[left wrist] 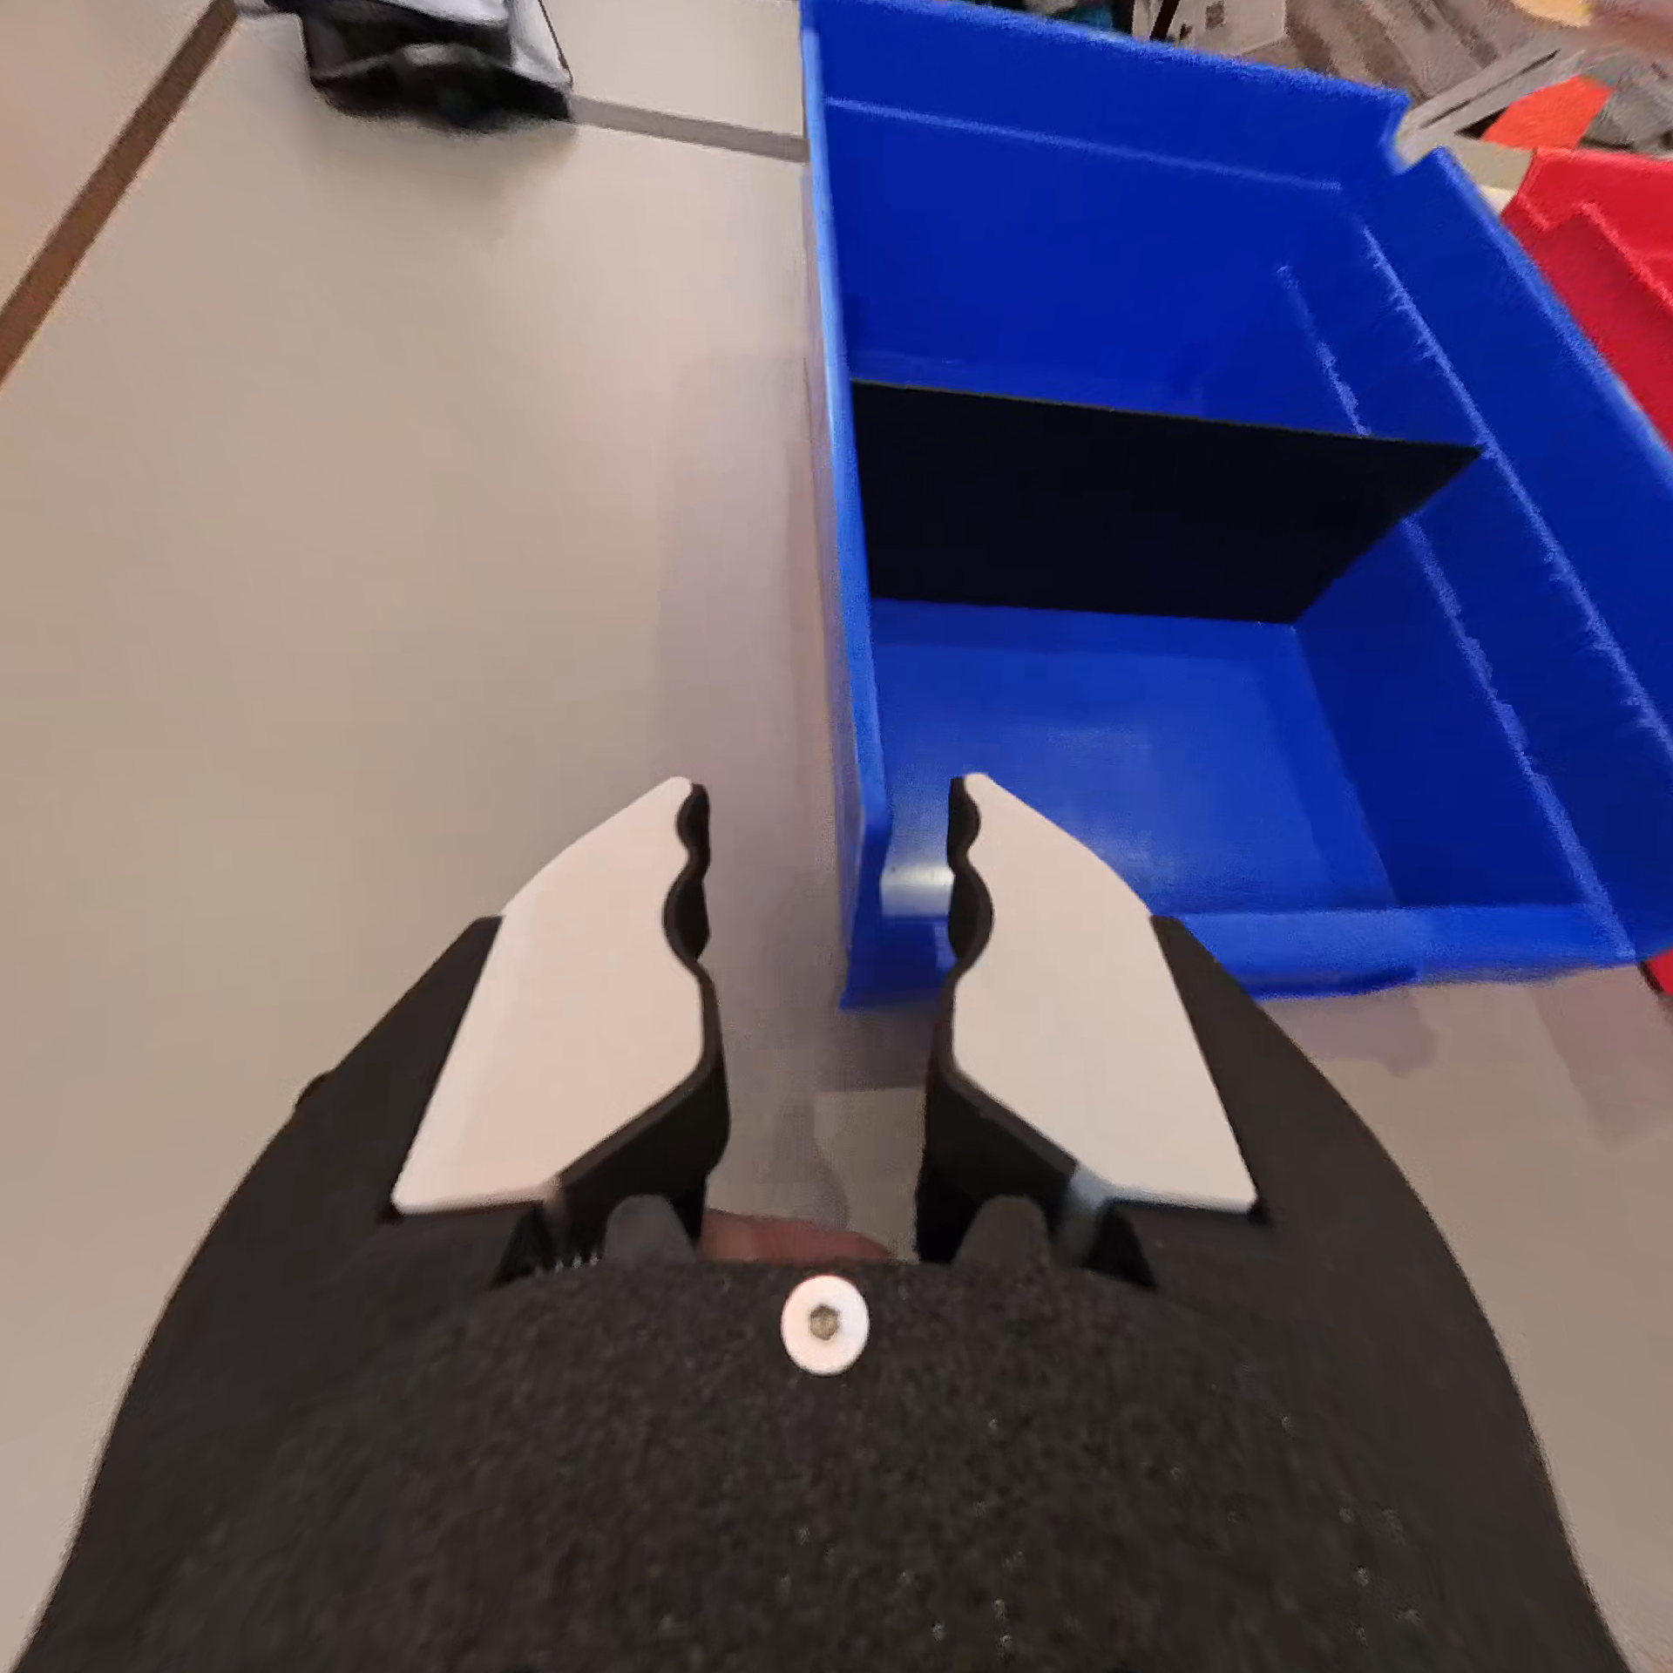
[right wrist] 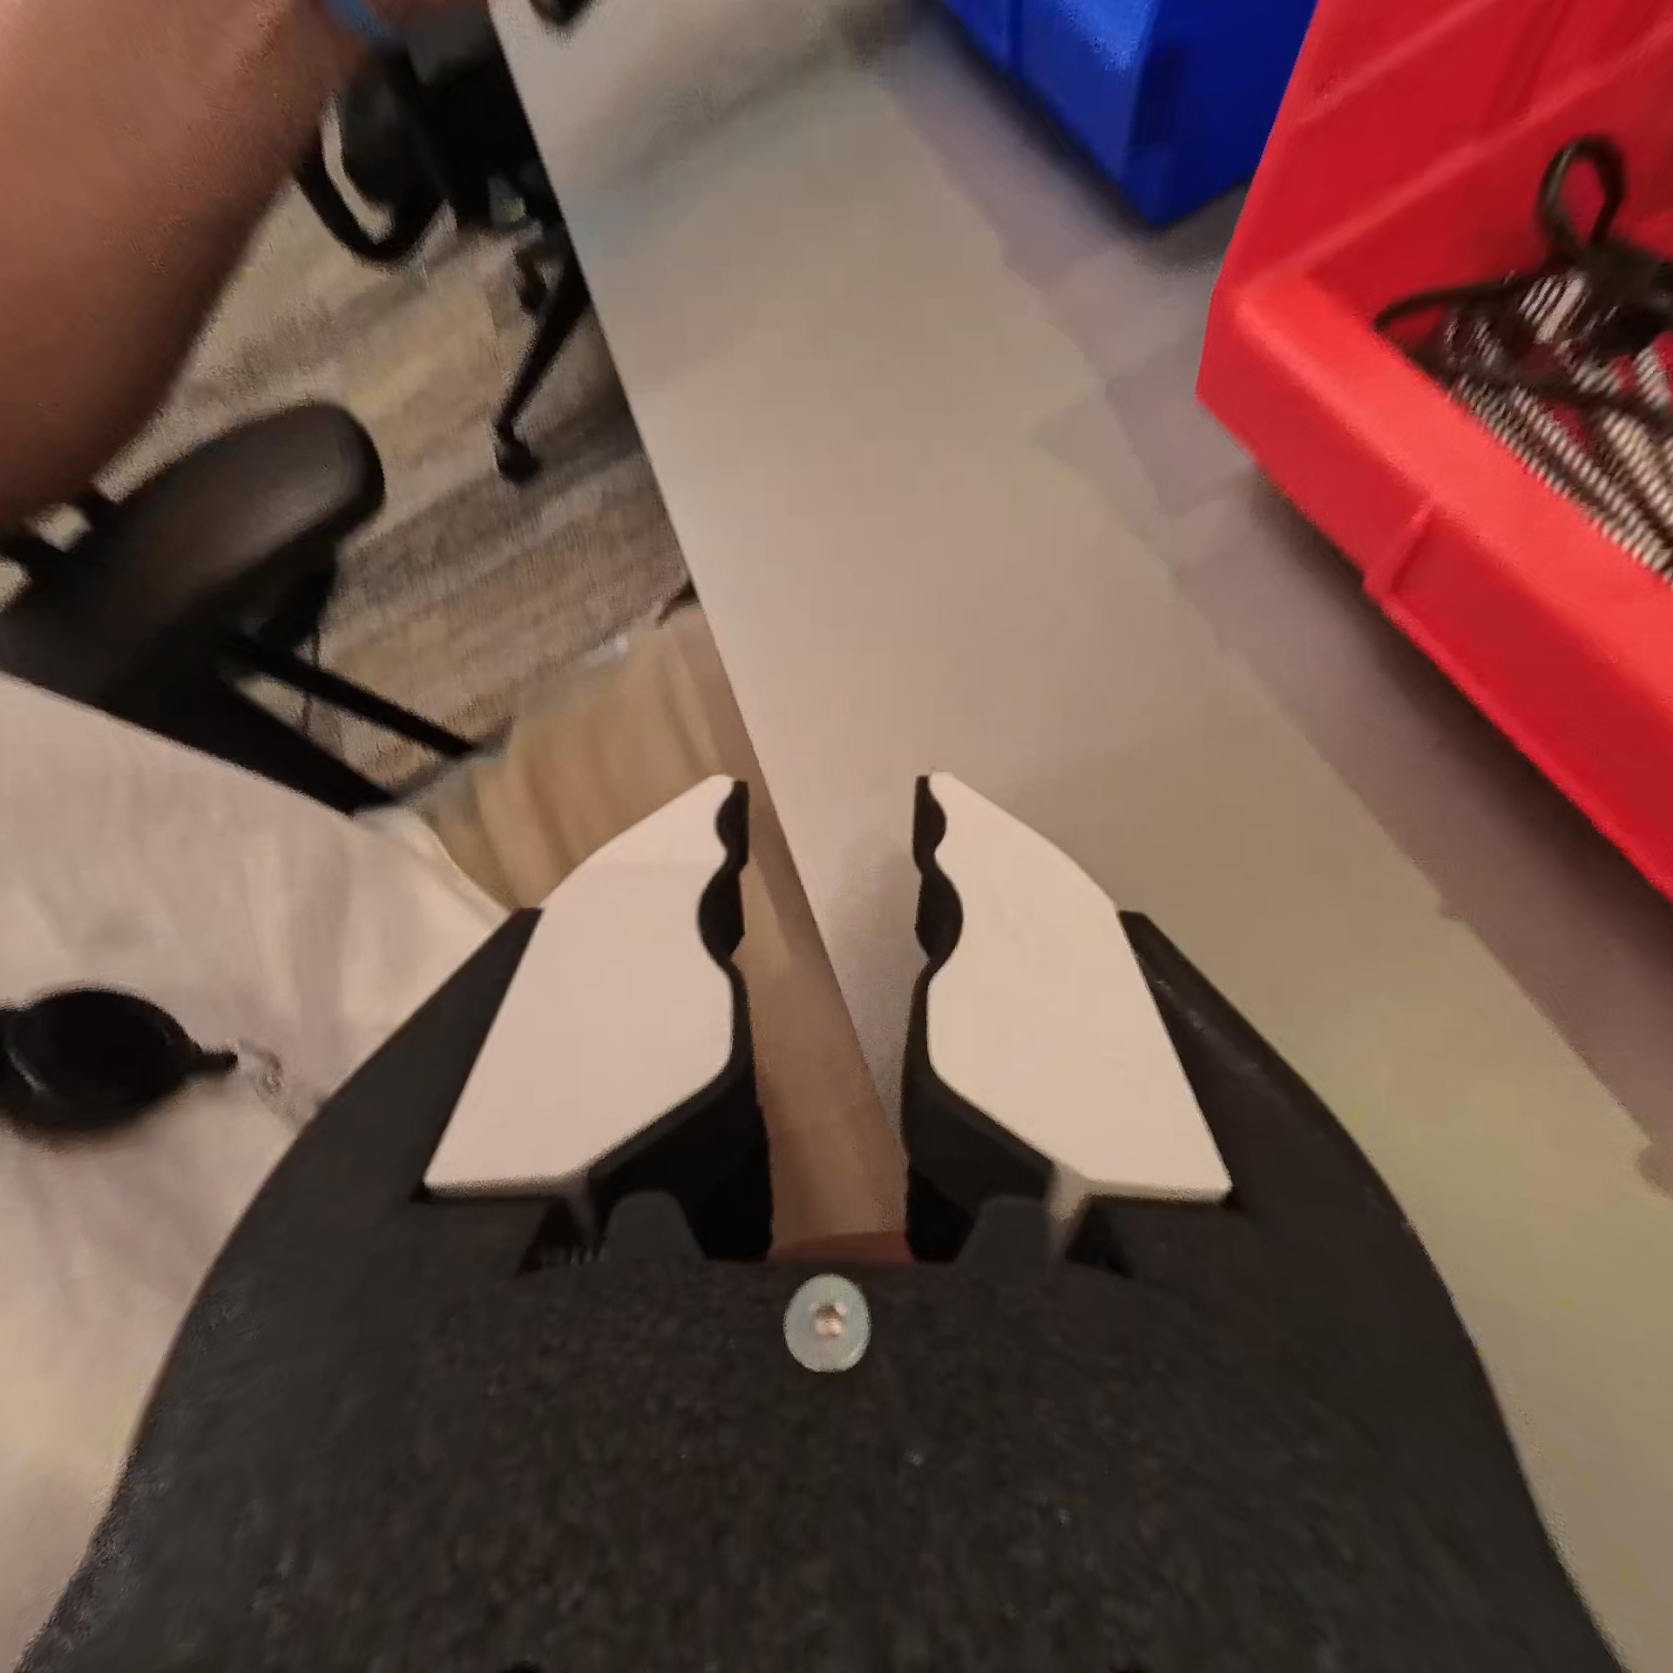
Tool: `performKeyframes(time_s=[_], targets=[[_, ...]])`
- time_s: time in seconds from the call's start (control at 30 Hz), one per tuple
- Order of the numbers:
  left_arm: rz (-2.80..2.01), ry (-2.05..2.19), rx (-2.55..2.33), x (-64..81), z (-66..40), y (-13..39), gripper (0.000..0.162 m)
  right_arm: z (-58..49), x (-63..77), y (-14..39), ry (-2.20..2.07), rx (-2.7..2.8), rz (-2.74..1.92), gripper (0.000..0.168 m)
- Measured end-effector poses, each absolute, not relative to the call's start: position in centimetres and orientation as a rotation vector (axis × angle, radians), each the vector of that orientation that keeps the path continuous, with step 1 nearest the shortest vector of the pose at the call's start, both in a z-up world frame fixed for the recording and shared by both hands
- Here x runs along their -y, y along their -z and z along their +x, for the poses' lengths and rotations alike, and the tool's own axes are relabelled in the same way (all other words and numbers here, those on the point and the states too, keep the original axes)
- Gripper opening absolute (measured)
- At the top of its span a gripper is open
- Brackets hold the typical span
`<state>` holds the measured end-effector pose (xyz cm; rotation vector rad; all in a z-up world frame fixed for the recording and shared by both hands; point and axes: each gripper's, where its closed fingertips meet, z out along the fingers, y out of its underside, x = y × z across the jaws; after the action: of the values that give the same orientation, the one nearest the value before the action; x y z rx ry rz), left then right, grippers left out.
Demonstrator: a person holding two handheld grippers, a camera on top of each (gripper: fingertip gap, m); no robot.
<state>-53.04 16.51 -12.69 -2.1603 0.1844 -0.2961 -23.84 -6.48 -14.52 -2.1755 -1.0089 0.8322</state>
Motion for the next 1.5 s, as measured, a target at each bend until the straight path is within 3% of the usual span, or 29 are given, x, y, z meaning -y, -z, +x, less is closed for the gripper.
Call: performKeyframes(time_s=[0.03,0.2,0.3,0.37,0.47,0.63,0.87,0.97,1.17,1.5], targets=[[-2.17,0.311,-0.207,-16.7,-52.7,13.0,0.044,-24.5,6.1,13.9,-0.867,0.963,-2.162,0.034],[-2.166,0.17,-0.283,-17.0,-53.3,14.4,0.017,-26.9,6.8,13.6,-1.049,0.976,-2.139,0.027],[-2.189,0.072,-0.356,-16.8,-53.5,14.5,0.015,-27.7,6.9,14.5,-1.016,1.064,-2.085,0.022],[-2.214,0.064,-0.358,-16.7,-53.5,14.6,0.009,-28.1,7.1,14.5,-0.995,1.107,-2.075,0.009],[-2.226,0.144,-0.358,-16.5,-53.2,14.6,0.005,-28.5,6.8,14.5,-0.94,1.133,-2.069,0.01],[-2.247,0.115,-0.385,-16.3,-53.0,14.5,0.006,-28.1,5.3,15.2,-0.833,1.082,-2.088,0.02],[-2.237,0.09,-0.381,-16.4,-52.9,14.4,0.007,-26.4,4.2,16.9,-0.578,1.131,-2.059,0.012],[-2.257,0.169,-0.335,-16.5,-52.9,14.4,0.004,-27.0,5.4,16.5,-0.682,1.15,-2.035,0.0],[-2.214,0.122,-0.421,-16.6,-52.9,14.4,0.005,-27.4,8.0,17.3,-0.897,1.259,-2.075,0.0],[-2.226,0.195,-0.253,-17.1,-52.4,14.4,0.004,-27.9,4.6,11.7,-0.892,1.019,-1.866,0.0]])
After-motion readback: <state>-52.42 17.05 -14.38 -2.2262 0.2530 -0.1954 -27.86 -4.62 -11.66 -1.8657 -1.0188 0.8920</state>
